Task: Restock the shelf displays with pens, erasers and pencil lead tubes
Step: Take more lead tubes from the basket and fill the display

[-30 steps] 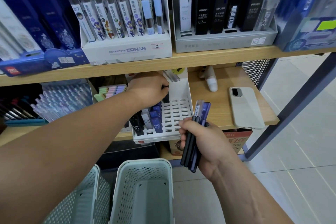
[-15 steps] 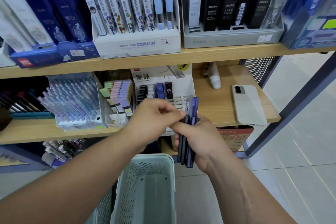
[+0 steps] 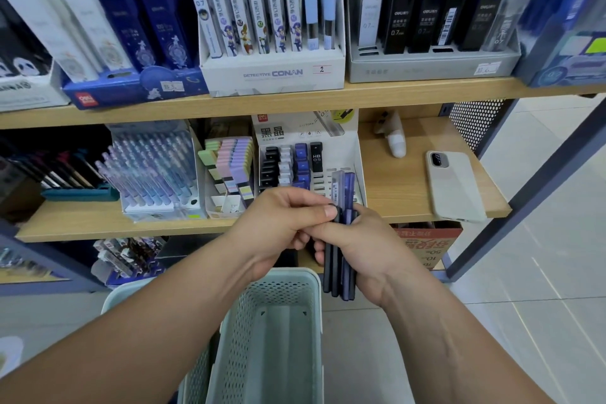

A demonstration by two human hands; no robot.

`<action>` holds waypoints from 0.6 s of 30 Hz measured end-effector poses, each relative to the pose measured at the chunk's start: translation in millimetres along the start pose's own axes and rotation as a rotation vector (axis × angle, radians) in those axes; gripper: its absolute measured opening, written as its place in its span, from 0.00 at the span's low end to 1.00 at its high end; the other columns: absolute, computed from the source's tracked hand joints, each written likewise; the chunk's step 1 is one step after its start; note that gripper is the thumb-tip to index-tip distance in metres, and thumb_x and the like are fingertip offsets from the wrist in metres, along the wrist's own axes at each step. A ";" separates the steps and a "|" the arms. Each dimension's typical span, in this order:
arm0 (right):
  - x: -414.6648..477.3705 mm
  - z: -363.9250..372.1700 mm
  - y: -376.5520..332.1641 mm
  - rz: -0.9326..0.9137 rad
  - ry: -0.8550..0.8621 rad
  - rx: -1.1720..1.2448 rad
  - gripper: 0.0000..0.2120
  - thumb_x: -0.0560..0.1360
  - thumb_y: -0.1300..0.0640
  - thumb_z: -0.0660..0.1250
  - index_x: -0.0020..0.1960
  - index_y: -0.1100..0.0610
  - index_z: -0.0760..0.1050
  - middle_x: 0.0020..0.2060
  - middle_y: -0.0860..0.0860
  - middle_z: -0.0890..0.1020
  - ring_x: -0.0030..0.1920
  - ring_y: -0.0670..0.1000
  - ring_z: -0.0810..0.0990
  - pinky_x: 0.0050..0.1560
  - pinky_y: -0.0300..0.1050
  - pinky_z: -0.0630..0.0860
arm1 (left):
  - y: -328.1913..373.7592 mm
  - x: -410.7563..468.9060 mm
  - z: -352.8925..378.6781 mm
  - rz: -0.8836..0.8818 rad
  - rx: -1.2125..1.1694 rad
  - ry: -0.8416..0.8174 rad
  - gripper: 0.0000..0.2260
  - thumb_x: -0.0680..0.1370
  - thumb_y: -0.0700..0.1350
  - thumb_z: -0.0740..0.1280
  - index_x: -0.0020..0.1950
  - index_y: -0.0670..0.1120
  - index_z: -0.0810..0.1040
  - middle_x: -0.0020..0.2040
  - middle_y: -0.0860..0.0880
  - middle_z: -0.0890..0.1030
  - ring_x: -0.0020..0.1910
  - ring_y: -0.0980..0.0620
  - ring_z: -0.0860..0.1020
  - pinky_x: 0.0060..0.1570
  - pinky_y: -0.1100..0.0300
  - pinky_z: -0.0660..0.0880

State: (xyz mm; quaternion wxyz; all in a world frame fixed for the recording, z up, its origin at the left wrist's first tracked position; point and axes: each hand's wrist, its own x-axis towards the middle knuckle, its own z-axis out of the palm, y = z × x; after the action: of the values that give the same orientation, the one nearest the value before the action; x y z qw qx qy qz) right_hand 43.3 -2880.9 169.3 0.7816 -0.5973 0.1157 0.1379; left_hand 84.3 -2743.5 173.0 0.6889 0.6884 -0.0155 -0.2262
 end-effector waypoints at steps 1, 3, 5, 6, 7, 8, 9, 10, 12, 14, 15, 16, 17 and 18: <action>-0.2 -0.4 -0.3 -0.005 -0.008 -0.011 0.08 0.71 0.65 0.75 0.50 0.63 0.81 0.34 0.56 0.83 0.34 0.49 0.79 0.36 0.42 0.77 | 0.7 -0.7 -1.0 -0.011 -0.011 -0.027 0.14 0.68 0.43 0.77 0.50 0.41 0.83 0.32 0.43 0.80 0.28 0.45 0.76 0.28 0.62 0.66; -0.2 -1.2 0.0 -0.006 -0.016 -0.029 0.11 0.71 0.64 0.77 0.52 0.64 0.81 0.36 0.56 0.84 0.35 0.50 0.79 0.36 0.42 0.78 | 0.7 -1.4 -2.5 -0.029 -0.036 -0.069 0.12 0.68 0.42 0.78 0.49 0.42 0.83 0.33 0.42 0.80 0.28 0.45 0.77 0.31 0.58 0.66; -0.2 -1.9 0.3 -0.001 -0.019 -0.011 0.13 0.71 0.64 0.77 0.54 0.65 0.81 0.37 0.58 0.84 0.36 0.50 0.80 0.37 0.41 0.79 | -0.1 -1.3 -2.7 -0.041 -0.066 -0.079 0.10 0.70 0.42 0.77 0.48 0.43 0.83 0.33 0.42 0.79 0.28 0.45 0.77 0.34 0.57 0.66; -0.4 -1.8 0.4 0.005 -0.022 0.012 0.13 0.71 0.65 0.77 0.54 0.65 0.81 0.37 0.58 0.84 0.35 0.50 0.81 0.37 0.41 0.79 | -0.7 -0.6 -2.3 -0.044 -0.078 -0.064 0.08 0.71 0.43 0.76 0.48 0.43 0.84 0.32 0.43 0.78 0.28 0.45 0.76 0.34 0.57 0.66; -1.1 -1.9 -0.1 0.011 -0.022 0.038 0.12 0.71 0.65 0.76 0.54 0.66 0.81 0.36 0.58 0.84 0.35 0.50 0.81 0.37 0.41 0.79 | -0.7 0.2 -1.9 -0.047 -0.082 -0.036 0.06 0.73 0.42 0.75 0.48 0.43 0.83 0.31 0.44 0.77 0.28 0.46 0.74 0.33 0.58 0.65; -1.4 -2.3 -0.4 0.012 -0.018 0.063 0.11 0.72 0.66 0.76 0.53 0.66 0.81 0.35 0.57 0.84 0.33 0.50 0.81 0.36 0.41 0.79 | 0.0 1.1 -1.1 -0.047 -0.072 -0.002 0.04 0.75 0.40 0.73 0.48 0.43 0.83 0.30 0.45 0.76 0.28 0.48 0.73 0.32 0.59 0.64; -1.8 -3.0 -1.1 0.010 -0.012 0.082 0.10 0.72 0.67 0.75 0.52 0.65 0.81 0.33 0.56 0.83 0.32 0.49 0.82 0.35 0.41 0.80 | 1.5 1.7 -0.4 -0.039 -0.048 0.026 0.02 0.76 0.39 0.72 0.49 0.43 0.83 0.29 0.46 0.76 0.28 0.49 0.71 0.31 0.60 0.64; -1.9 -3.8 -1.5 0.007 -0.006 0.099 0.09 0.72 0.68 0.75 0.52 0.65 0.81 0.33 0.56 0.83 0.32 0.49 0.81 0.35 0.41 0.80 | 3.3 2.3 0.7 -0.027 -0.019 0.040 0.02 0.77 0.38 0.71 0.49 0.42 0.83 0.29 0.46 0.76 0.28 0.50 0.71 0.30 0.61 0.64; -2.4 -4.6 -2.3 -0.003 0.003 0.120 0.11 0.72 0.68 0.75 0.53 0.68 0.80 0.35 0.59 0.82 0.33 0.51 0.81 0.34 0.41 0.79 | 6.8 3.0 3.5 -0.007 0.027 0.047 0.02 0.77 0.38 0.70 0.48 0.42 0.83 0.28 0.46 0.76 0.26 0.50 0.72 0.29 0.60 0.64; -3.6 -4.3 -2.1 -0.012 0.016 0.098 0.10 0.72 0.68 0.75 0.52 0.68 0.80 0.35 0.59 0.83 0.32 0.51 0.81 0.34 0.42 0.80 | 8.8 5.0 7.0 0.005 0.089 0.081 0.03 0.76 0.35 0.70 0.47 0.40 0.83 0.27 0.45 0.76 0.24 0.50 0.72 0.28 0.60 0.65; -4.7 -4.3 -2.1 -0.018 0.022 0.085 0.09 0.72 0.68 0.75 0.51 0.67 0.80 0.34 0.58 0.83 0.31 0.50 0.81 0.34 0.42 0.81 | 9.2 6.6 8.2 0.014 0.130 0.115 0.04 0.75 0.33 0.69 0.46 0.39 0.83 0.26 0.45 0.76 0.23 0.50 0.72 0.27 0.60 0.66; -5.2 -3.8 -1.9 -0.025 0.026 0.077 0.08 0.72 0.69 0.75 0.50 0.66 0.80 0.32 0.56 0.83 0.30 0.49 0.82 0.34 0.42 0.81 | 9.9 8.0 9.3 0.024 0.168 0.150 0.06 0.74 0.32 0.68 0.45 0.38 0.83 0.25 0.45 0.76 0.22 0.51 0.71 0.27 0.60 0.67; -6.2 -3.4 -2.3 -0.033 0.027 0.074 0.07 0.72 0.69 0.74 0.49 0.64 0.80 0.31 0.56 0.83 0.30 0.49 0.82 0.34 0.43 0.82 | 10.9 9.3 9.5 0.036 0.198 0.179 0.07 0.73 0.31 0.66 0.44 0.38 0.83 0.25 0.46 0.76 0.22 0.51 0.71 0.26 0.61 0.68; -6.4 -3.0 -2.6 -0.042 0.029 0.074 0.06 0.73 0.68 0.74 0.49 0.63 0.80 0.32 0.56 0.84 0.30 0.50 0.82 0.35 0.44 0.83 | 12.2 10.3 8.9 0.048 0.219 0.200 0.08 0.72 0.30 0.66 0.43 0.38 0.83 0.24 0.46 0.76 0.22 0.52 0.71 0.25 0.61 0.68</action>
State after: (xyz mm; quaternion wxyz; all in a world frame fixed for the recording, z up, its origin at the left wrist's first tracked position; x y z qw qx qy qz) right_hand 38.2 -2885.0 173.0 0.8040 -0.5723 0.1194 0.1085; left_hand 94.2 -2755.9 182.1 0.6132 0.7779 0.0122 -0.1368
